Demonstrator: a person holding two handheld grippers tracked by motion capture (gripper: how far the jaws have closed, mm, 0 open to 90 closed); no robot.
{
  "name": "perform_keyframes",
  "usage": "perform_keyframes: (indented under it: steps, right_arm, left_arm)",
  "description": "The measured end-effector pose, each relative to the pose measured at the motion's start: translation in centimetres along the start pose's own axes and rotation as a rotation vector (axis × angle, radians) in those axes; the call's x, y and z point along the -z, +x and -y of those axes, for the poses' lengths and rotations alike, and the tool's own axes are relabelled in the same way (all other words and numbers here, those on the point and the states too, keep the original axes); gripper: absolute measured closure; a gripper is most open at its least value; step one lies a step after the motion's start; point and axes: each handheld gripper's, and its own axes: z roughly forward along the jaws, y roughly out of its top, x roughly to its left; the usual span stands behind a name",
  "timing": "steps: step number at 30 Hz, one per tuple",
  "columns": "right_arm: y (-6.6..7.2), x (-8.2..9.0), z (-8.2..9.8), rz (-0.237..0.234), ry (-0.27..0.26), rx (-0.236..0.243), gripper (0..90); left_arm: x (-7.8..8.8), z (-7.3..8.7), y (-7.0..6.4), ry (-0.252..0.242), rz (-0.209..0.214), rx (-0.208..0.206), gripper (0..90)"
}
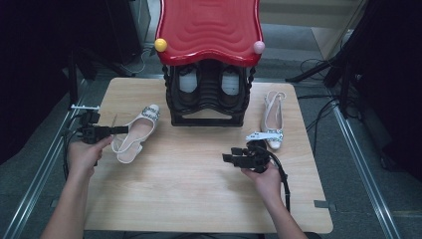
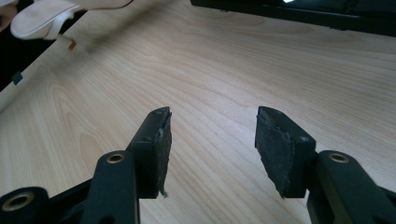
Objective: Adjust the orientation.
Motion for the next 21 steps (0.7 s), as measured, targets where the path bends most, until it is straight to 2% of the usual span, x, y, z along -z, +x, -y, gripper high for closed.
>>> perform_keyframes:
  steps: [9, 14, 21]
  right_arm:
    - [-0.5, -0.1, -0.7, 0.005, 0.003, 0.003, 47.0]
    - [-0.4, -0.2, -0.8, 0.005, 0.004, 0.005, 47.0]
    - [-0.5, -0.2, -0.7, 0.013, 0.008, 0.000, 47.1]
  left_arm:
    - [0.8, 2.5, -2.0, 0.015, 0.028, -0.023, 86.1]
    - [-0.3, 3.3, -3.4, 0.062, 0.038, -0.056, 86.0]
    - [-1.5, 3.5, -5.2, 0.079, 0.111, -0.082, 86.0]
